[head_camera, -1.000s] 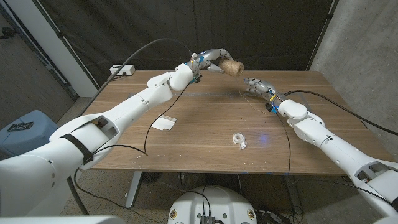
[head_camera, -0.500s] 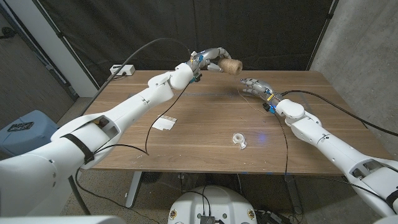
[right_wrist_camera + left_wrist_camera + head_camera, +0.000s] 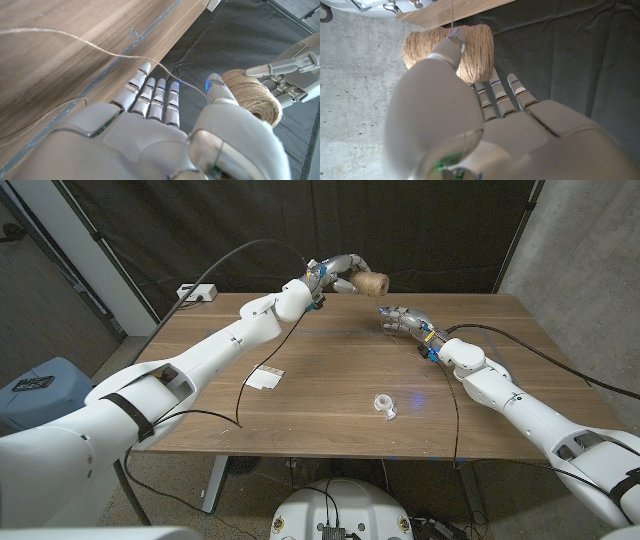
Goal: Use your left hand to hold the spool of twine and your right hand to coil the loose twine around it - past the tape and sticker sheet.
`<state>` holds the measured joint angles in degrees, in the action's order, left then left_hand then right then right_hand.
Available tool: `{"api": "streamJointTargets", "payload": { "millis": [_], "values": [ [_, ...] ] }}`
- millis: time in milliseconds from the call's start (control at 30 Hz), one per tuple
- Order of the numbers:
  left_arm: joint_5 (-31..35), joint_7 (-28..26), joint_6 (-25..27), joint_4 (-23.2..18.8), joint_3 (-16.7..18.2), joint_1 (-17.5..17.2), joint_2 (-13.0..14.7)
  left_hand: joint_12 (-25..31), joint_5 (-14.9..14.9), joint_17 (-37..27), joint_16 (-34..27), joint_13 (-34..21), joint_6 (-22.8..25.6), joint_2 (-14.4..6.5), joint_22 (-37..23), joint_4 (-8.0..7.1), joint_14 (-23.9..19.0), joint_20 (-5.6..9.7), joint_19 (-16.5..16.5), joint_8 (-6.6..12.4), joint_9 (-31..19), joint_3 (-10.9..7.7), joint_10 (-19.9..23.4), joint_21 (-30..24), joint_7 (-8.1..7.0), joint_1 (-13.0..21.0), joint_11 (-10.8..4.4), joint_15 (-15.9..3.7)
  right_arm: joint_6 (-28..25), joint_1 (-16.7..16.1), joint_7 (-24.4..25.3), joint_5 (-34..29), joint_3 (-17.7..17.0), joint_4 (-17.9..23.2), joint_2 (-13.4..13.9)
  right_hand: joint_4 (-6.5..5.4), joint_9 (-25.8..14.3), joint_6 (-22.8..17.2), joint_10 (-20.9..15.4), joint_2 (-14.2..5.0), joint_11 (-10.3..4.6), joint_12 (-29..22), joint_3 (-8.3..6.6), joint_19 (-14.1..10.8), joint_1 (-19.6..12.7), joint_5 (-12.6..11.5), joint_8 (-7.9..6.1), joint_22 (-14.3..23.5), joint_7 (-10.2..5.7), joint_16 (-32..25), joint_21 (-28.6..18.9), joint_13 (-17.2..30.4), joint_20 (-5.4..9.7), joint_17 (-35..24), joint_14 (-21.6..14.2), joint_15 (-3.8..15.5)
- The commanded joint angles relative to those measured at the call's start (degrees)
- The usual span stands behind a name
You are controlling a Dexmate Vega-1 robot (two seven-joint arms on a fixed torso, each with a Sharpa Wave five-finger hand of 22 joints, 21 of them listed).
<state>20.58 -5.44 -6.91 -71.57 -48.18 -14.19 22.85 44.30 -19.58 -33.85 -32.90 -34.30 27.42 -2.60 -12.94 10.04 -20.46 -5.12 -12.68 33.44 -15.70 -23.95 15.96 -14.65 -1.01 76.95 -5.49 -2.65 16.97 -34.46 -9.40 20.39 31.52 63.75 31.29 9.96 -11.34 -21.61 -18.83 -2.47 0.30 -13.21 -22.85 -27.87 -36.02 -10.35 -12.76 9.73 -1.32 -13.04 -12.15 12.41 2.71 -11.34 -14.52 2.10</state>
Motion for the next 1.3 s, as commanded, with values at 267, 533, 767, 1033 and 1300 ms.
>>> {"api": "streamJointTargets", "payload": {
  "millis": [267,533,767,1033,1300],
  "values": [
    [-1.1,-0.2,2.5,-1.5,-0.1,0.1,-0.6,0.2,-0.7,-0.4,-0.3,-12.2,0.3,-2.1,-0.1,-0.82,-0.5,-0.29,0.2,7.41,-4.9,-1.02,1.4,-0.5,0.89,-1.3,1.24,0.22,1.5,1.6,-2.4,-0.9,1.4,-2.0,-0.7,0.66,-0.3,-1.1,-0.9,-1.08,-0.24,-0.2,-1.47,-1.0,-4.8,-0.1,-0.36,0.2,-0.49,-0.3,0.0,0.1,3.01,-0.1,-0.9,4.09],
    [-1.9,0.3,3.3,-3.0,0.2,-0.1,-0.6,0.1,-0.8,-0.4,-0.3,-12.2,0.4,-2.1,-0.1,-0.79,-0.5,-0.36,0.2,7.51,-4.9,-1.05,1.4,-0.5,1.18,-1.3,1.30,0.43,1.4,1.5,-1.9,-1.3,1.5,-1.6,-0.8,0.53,-0.3,-1.2,-1.0,-1.01,-0.58,-0.1,-1.45,-0.9,-5.7,0.0,-0.31,0.2,-0.56,-0.2,0.1,0.2,3.04,-0.1,-0.8,4.16],
    [-2.4,0.7,4.2,-4.9,0.6,-0.6,0.0,0.1,-0.9,-0.6,-0.4,-12.2,0.3,-2.2,-0.1,-0.84,-0.4,-0.43,0.3,7.56,-4.9,-0.97,1.5,-0.5,1.17,-1.4,1.30,0.43,1.6,1.5,-1.2,-1.7,1.3,-1.4,-0.6,0.22,-0.3,-1.1,-0.9,-0.96,-0.58,0.0,-1.22,-0.8,-6.0,0.2,-0.20,0.2,-0.65,-0.2,0.2,0.2,3.01,-0.2,-0.8,4.18],
    [-2.6,0.8,4.4,-6.2,1.0,-1.1,0.4,-0.1,-1.0,-0.6,-0.3,-12.2,0.3,-2.2,-0.1,-0.81,-0.5,-0.47,0.3,7.57,-4.8,-1.01,1.5,-0.6,1.32,-1.4,1.45,0.44,1.9,1.5,-0.5,-2.0,1.0,-1.4,-0.4,-0.08,-0.3,-1.1,-0.9,-0.93,-0.50,0.0,-0.93,-0.7,-6.0,0.3,-0.14,0.2,-0.62,-0.2,0.3,0.3,2.91,-0.2,-0.8,4.09],
    [-2.9,0.9,4.6,-7.0,1.3,-1.5,0.6,-0.1,-1.2,-0.6,-0.3,-12.2,0.3,-2.1,-0.2,-0.76,-0.6,-0.48,0.3,7.64,-4.7,-1.04,1.5,-0.6,1.17,-1.4,1.43,0.50,2.9,2.4,-0.3,-2.4,1.2,-3.1,-1.2,-0.42,-0.4,-1.1,-0.9,-0.92,-0.65,0.1,-0.56,-0.6,-5.9,0.4,-0.08,0.3,-0.72,-0.2,0.4,0.3,2.95,-0.3,-0.7,4.11]
  ]
}}
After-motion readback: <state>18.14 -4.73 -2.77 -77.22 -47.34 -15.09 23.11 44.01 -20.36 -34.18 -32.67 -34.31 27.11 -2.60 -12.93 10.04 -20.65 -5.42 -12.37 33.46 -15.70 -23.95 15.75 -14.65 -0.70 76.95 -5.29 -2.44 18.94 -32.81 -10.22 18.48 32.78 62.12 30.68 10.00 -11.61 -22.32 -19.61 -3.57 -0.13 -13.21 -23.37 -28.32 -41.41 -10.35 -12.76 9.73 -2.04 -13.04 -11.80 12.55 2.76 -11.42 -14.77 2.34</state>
